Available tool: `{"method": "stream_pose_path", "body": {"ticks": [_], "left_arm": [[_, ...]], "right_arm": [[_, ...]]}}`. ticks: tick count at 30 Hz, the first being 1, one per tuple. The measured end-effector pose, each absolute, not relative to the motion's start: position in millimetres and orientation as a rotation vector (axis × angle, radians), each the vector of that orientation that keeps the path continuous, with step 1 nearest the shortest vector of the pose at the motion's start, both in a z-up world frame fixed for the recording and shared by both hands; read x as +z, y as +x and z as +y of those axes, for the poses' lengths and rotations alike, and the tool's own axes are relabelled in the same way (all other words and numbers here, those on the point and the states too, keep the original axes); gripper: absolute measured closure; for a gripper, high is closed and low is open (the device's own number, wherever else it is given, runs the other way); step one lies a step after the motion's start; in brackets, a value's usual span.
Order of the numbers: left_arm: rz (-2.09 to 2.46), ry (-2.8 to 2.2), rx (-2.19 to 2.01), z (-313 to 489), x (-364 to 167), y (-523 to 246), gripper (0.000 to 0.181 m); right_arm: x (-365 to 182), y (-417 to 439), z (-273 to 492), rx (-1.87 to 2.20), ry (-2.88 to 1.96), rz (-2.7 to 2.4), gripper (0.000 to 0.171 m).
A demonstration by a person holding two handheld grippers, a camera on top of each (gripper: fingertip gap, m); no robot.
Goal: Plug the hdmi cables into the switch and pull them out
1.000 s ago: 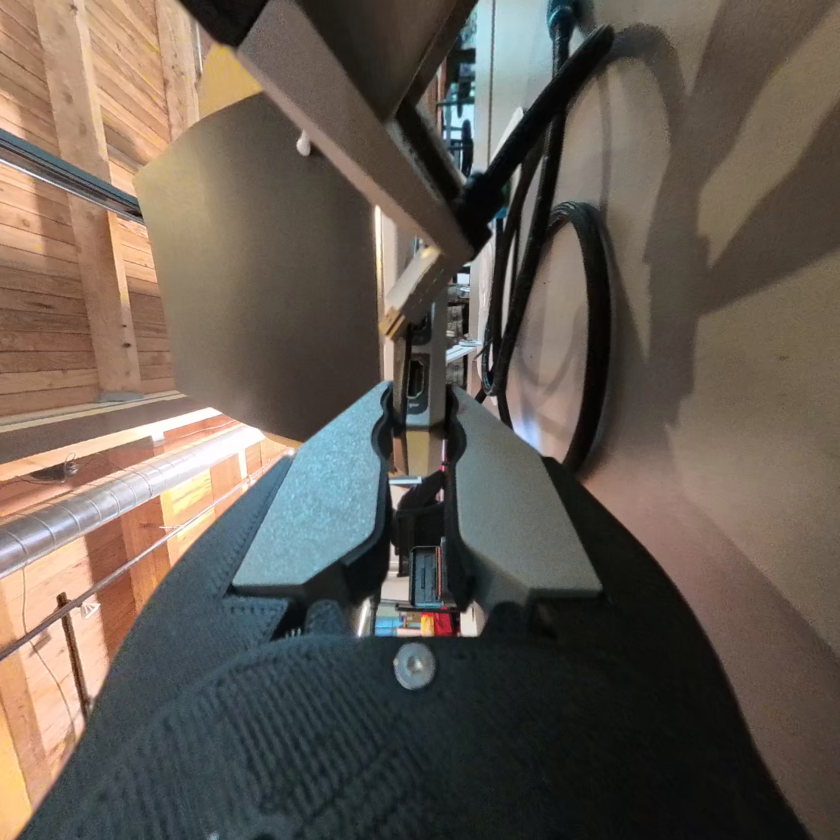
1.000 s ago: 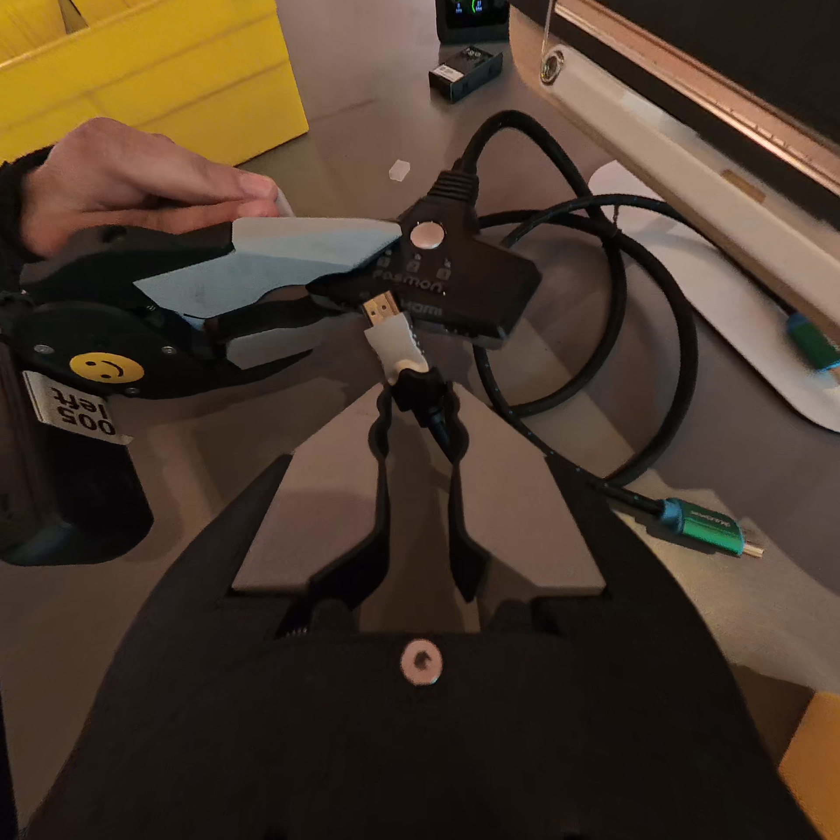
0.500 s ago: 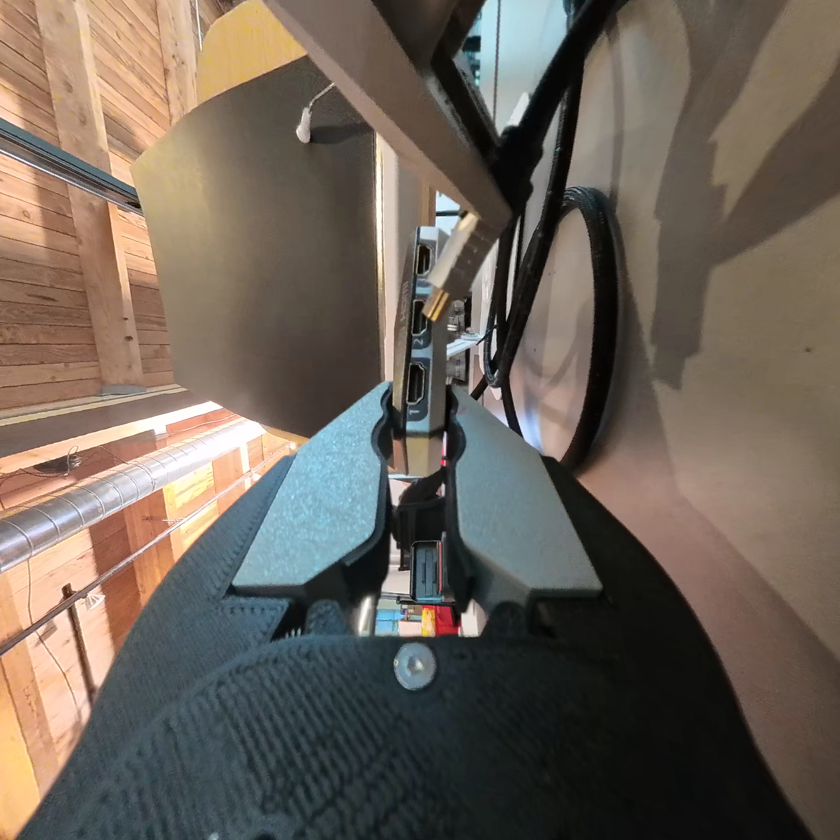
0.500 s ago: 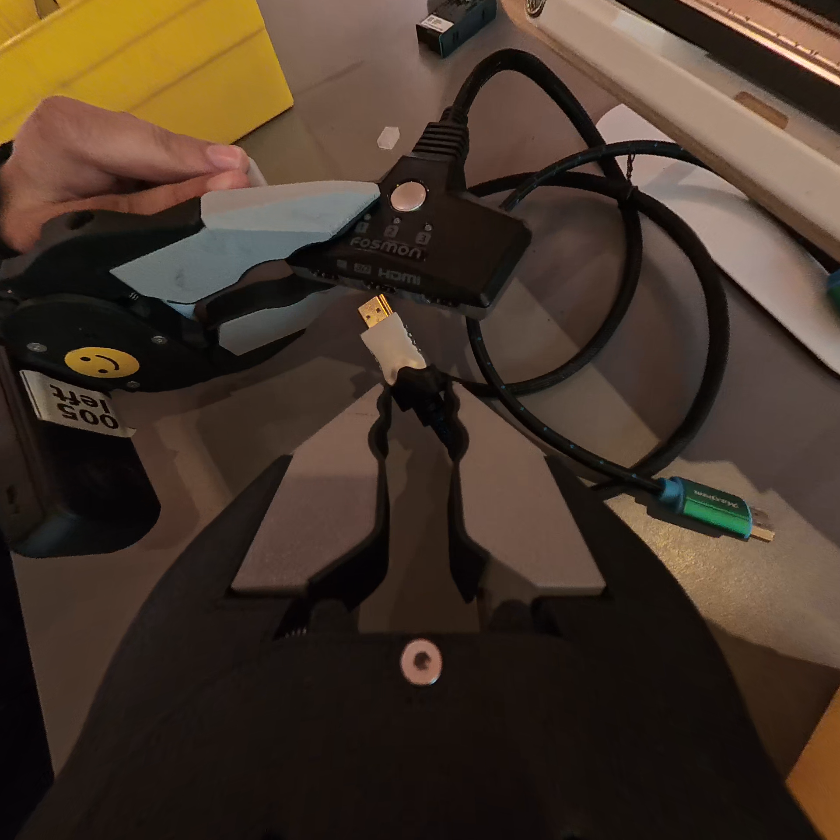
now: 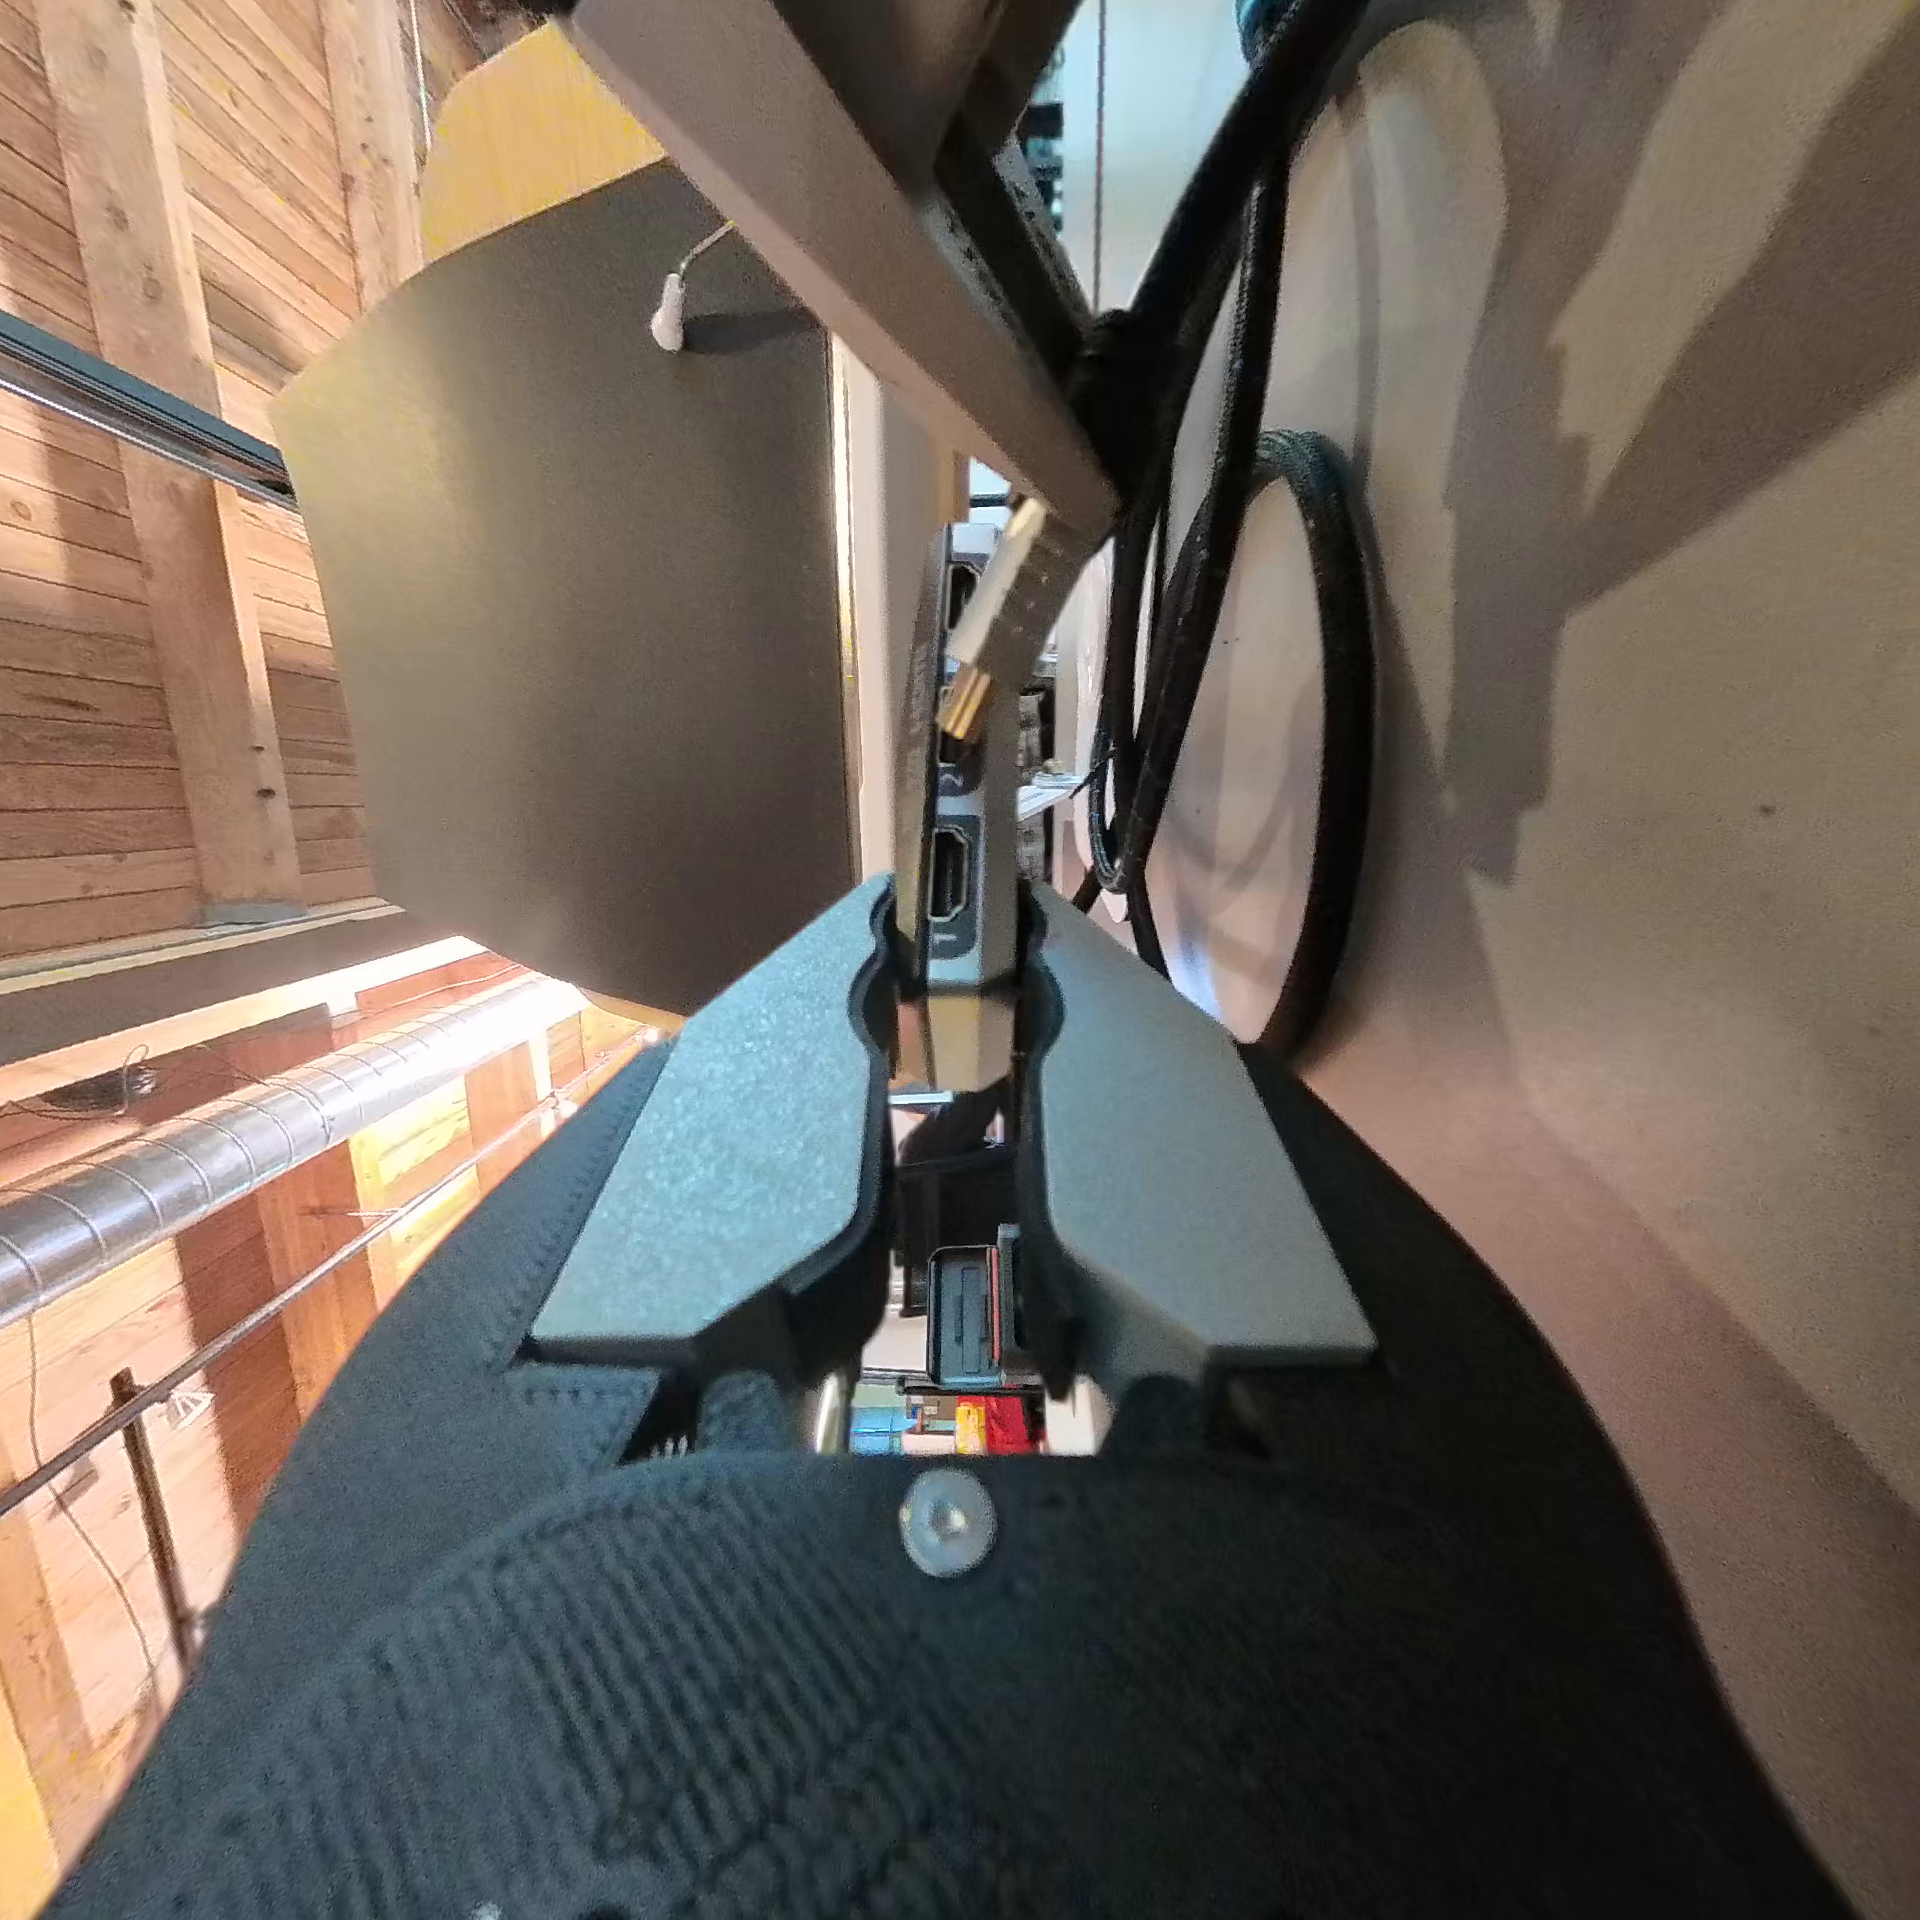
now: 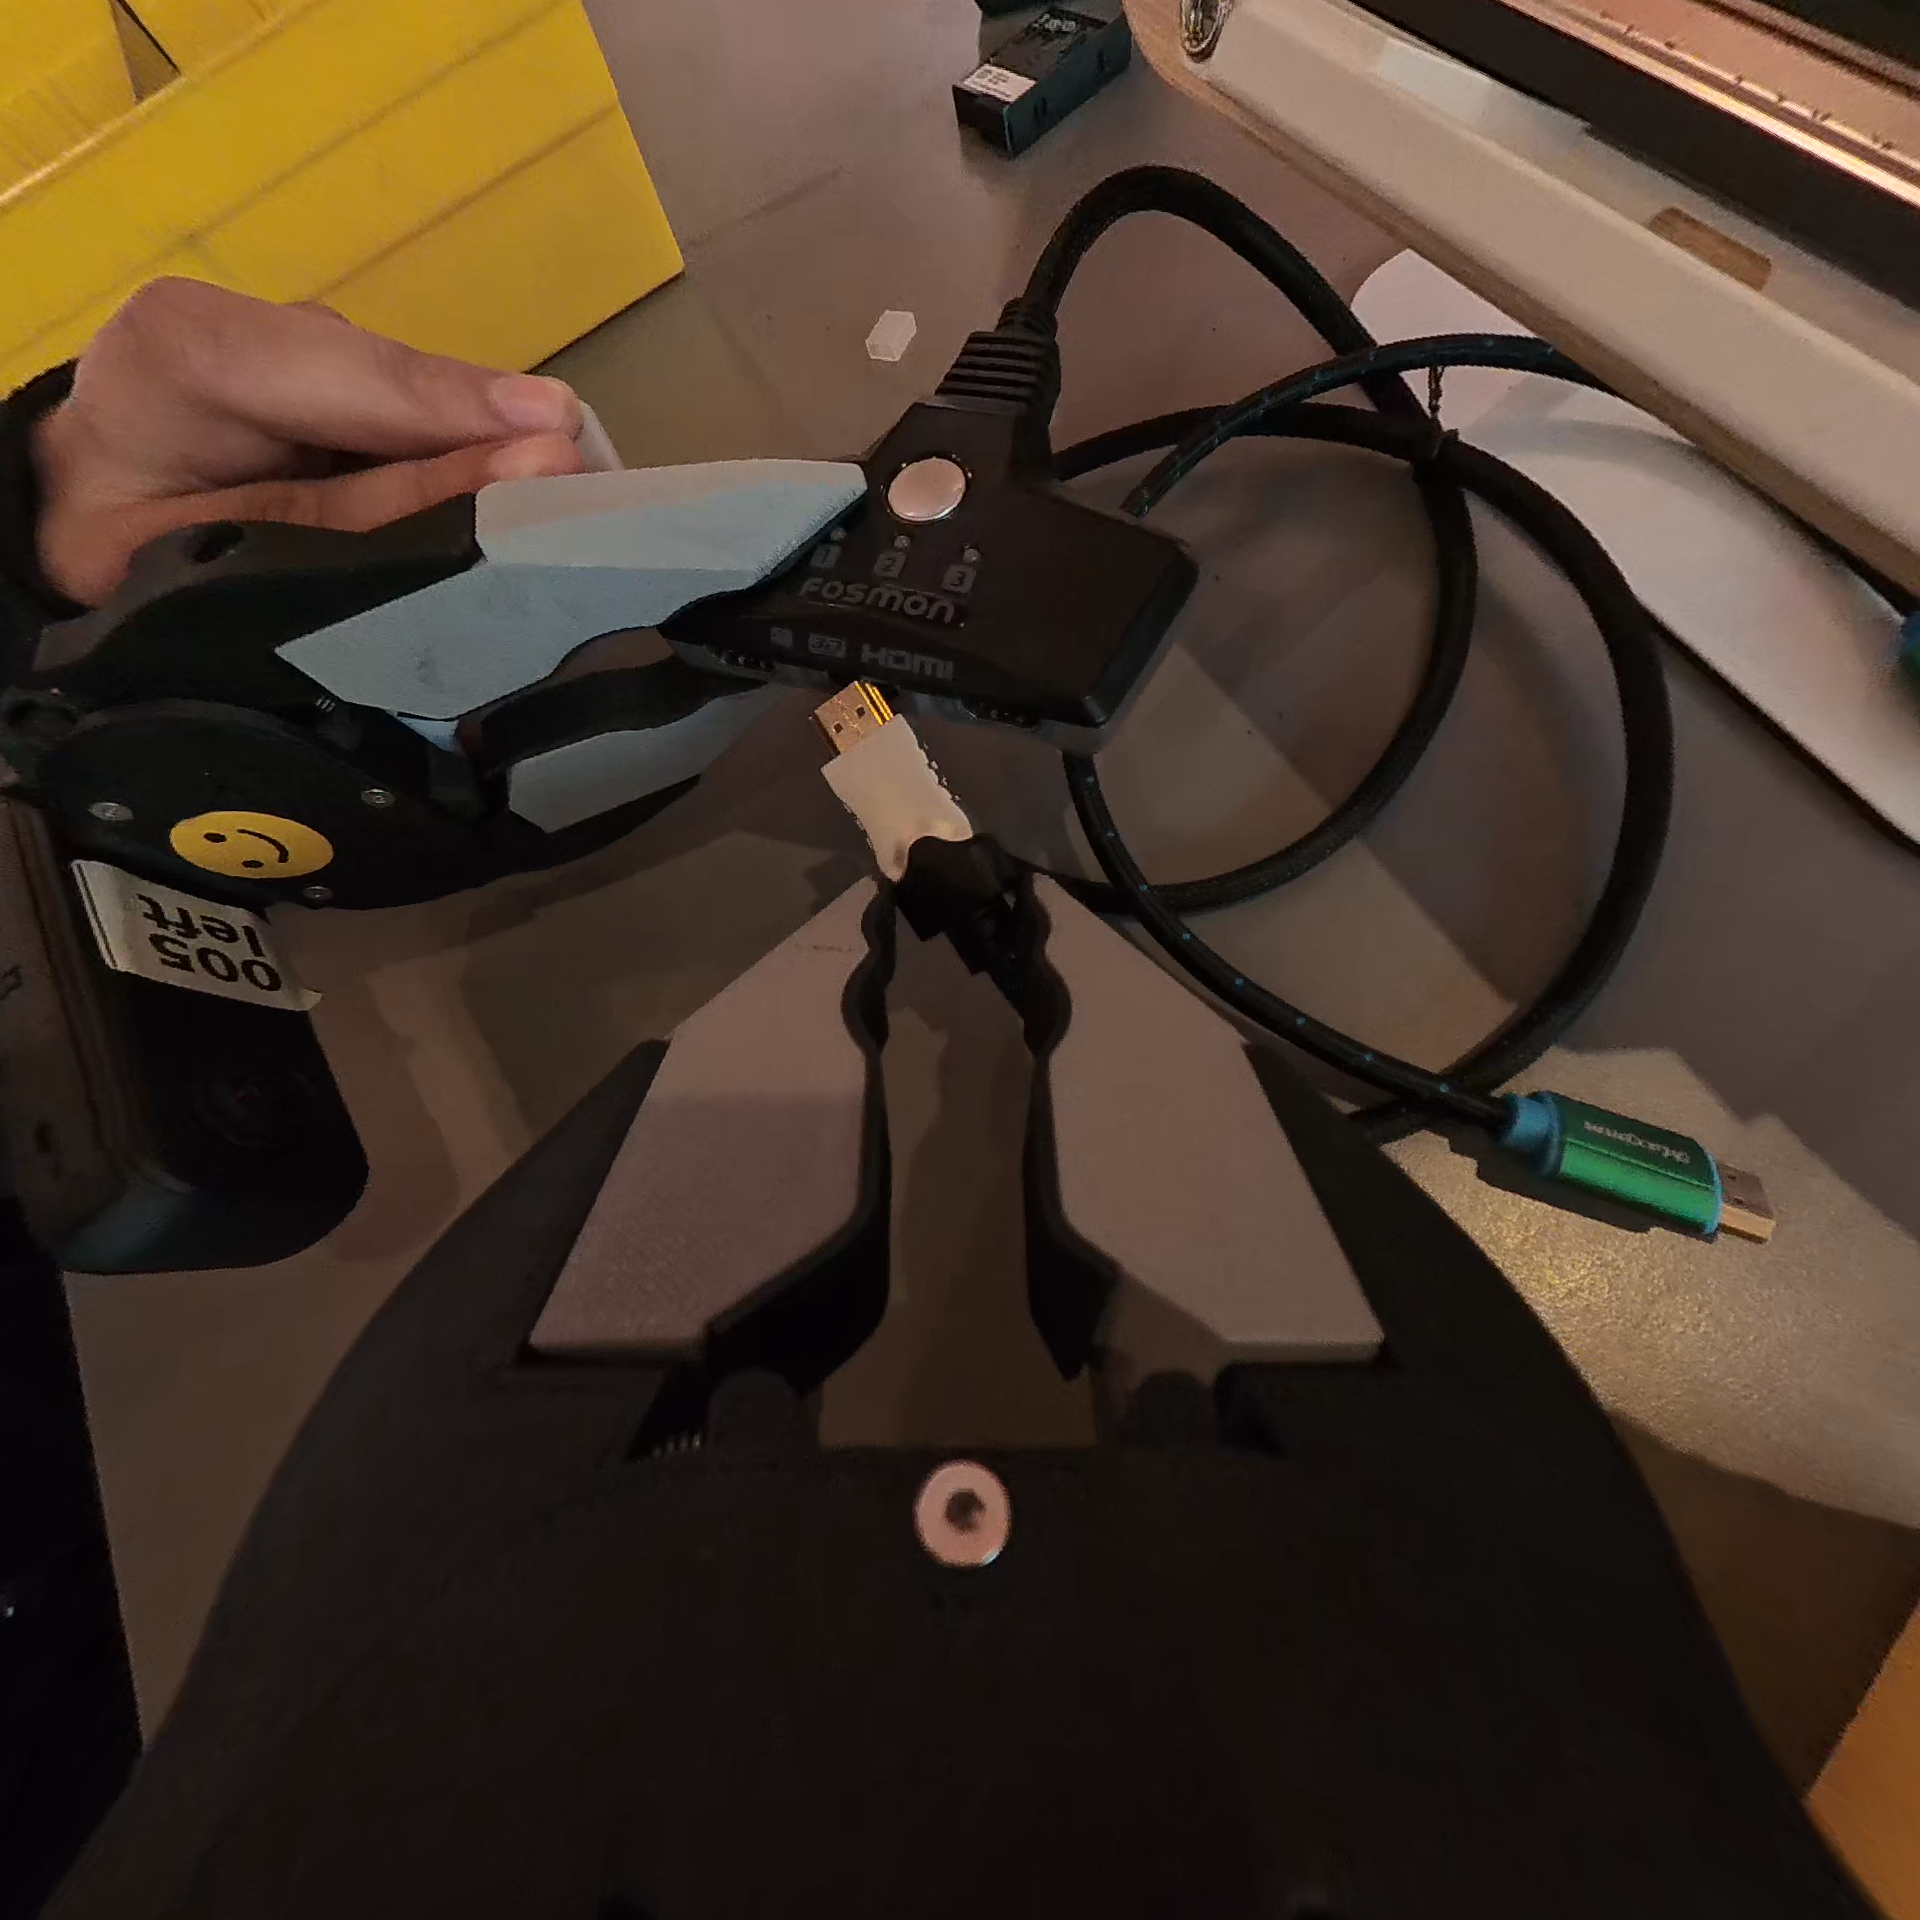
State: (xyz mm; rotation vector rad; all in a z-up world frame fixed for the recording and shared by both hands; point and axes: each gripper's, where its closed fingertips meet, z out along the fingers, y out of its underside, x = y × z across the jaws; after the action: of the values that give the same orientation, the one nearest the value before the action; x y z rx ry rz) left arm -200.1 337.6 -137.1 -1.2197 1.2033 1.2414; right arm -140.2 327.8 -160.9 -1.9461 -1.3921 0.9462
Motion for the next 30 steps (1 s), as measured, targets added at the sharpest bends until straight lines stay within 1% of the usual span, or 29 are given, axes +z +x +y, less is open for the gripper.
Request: {"method": "stream_pose_path", "body": {"ticks": [6,9,12,16,18,21,25,30], "left_arm": [[1.224,-1.207,1.236,334.4,-136.6,-196.9,0.164],[1.214,-1.26,1.186,336.0,-139.9,-200.6,0.164],[1.186,-1.34,1.124,337.2,-144.1,-207.7,0.163],[1.07,-1.439,0.927,333.7,-137.8,-215.8,0.163],[1.074,-1.466,0.845,329.6,-137.9,-217.6,0.159],[1.11,-1.496,0.716,317.5,-147.5,-214.6,0.152],[1.04,-1.67,0.301,301.7,-150.5,-198.5,0.138],[0.973,-1.718,-0.029,284.7,-137.2,-185.8,0.141]], "right_arm": [[-162.8,-140.5,328.9,0.896,-1.94,-1.4,0.15],[-160.7,-142.0,326.2,0.947,-1.904,-1.429,0.15],[-145.1,-147.1,316.9,1.105,-1.806,-1.436,0.151],[-124.2,-143.7,324.1,1.154,-1.719,-1.356,0.151],[-117.0,-140.4,333.1,1.09,-1.676,-1.319,0.151],[-117.2,-134.8,350.9,0.848,-1.622,-1.306,0.151],[-120.5,-135.5,356.6,0.6,-1.523,-1.359,0.151],[-115.7,-139.6,351.3,0.432,-1.378,-1.409,0.152]]}}
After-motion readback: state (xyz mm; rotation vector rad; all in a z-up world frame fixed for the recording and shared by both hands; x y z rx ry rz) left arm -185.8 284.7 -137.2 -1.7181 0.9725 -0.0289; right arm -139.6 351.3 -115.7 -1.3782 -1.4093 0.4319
